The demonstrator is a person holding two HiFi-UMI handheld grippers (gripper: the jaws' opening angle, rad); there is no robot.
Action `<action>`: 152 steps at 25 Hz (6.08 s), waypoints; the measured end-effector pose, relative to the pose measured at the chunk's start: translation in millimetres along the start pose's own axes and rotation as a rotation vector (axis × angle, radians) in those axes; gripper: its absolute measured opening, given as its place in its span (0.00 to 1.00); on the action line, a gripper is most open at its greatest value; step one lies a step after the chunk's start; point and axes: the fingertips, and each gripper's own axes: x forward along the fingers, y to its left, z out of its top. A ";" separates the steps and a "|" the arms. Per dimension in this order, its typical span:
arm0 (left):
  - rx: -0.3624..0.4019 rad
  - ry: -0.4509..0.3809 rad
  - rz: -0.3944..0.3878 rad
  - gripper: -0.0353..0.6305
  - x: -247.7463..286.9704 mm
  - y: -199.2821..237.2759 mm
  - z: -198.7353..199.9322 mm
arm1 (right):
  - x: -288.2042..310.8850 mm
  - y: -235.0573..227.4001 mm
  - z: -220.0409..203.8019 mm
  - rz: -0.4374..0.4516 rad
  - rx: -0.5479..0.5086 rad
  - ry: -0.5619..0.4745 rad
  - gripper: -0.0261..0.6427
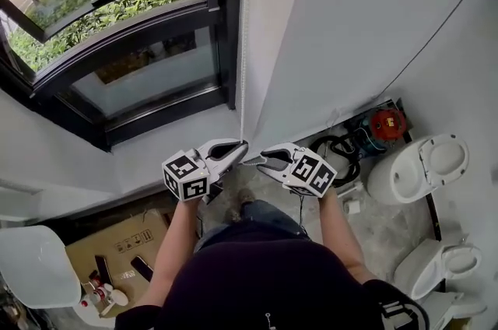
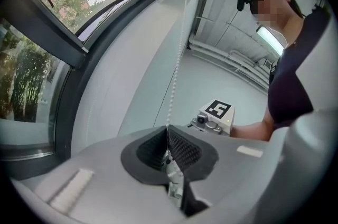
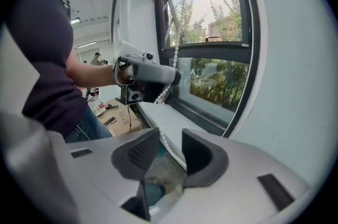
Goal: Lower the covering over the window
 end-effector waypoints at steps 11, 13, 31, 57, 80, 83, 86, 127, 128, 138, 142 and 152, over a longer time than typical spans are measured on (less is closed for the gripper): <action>-0.008 0.093 0.008 0.07 -15.9 -14.0 -60.6 | -29.9 25.6 36.4 -0.075 0.032 -0.207 0.20; 0.002 0.097 0.007 0.07 -15.9 -15.3 -60.5 | -43.4 20.9 67.7 -0.094 0.051 -0.331 0.20; -0.021 0.022 -0.020 0.07 -25.3 -35.5 -65.2 | -89.4 11.9 184.5 -0.072 0.240 -0.716 0.06; -0.098 0.263 -0.052 0.07 -40.7 -36.2 -142.1 | -12.9 4.0 120.5 -0.061 0.279 -0.498 0.06; -0.063 0.242 -0.027 0.07 -35.3 -27.4 -126.1 | 38.4 7.3 34.1 0.035 0.410 -0.339 0.06; -0.029 0.205 0.005 0.08 -36.8 -21.6 -112.1 | 37.1 7.9 33.6 0.037 0.409 -0.345 0.06; 0.022 0.093 0.051 0.10 -42.3 -14.4 -78.0 | 35.1 7.4 31.1 0.033 0.399 -0.337 0.06; 0.150 0.029 -0.015 0.07 -6.4 -45.9 76.5 | 31.0 26.0 31.1 0.049 0.343 -0.339 0.06; 0.130 0.023 -0.031 0.07 -6.5 -46.9 76.7 | 30.4 25.0 31.0 0.049 0.344 -0.341 0.06; 0.054 0.059 -0.071 0.07 -15.8 -52.1 33.8 | 54.3 40.4 1.9 0.062 0.333 -0.219 0.06; 0.017 0.003 -0.077 0.07 -24.9 -45.7 34.4 | 59.4 36.7 4.3 0.069 0.326 -0.206 0.06; -0.041 0.037 -0.064 0.07 -35.2 -35.7 -2.7 | 76.5 52.8 -27.1 0.107 0.359 -0.109 0.06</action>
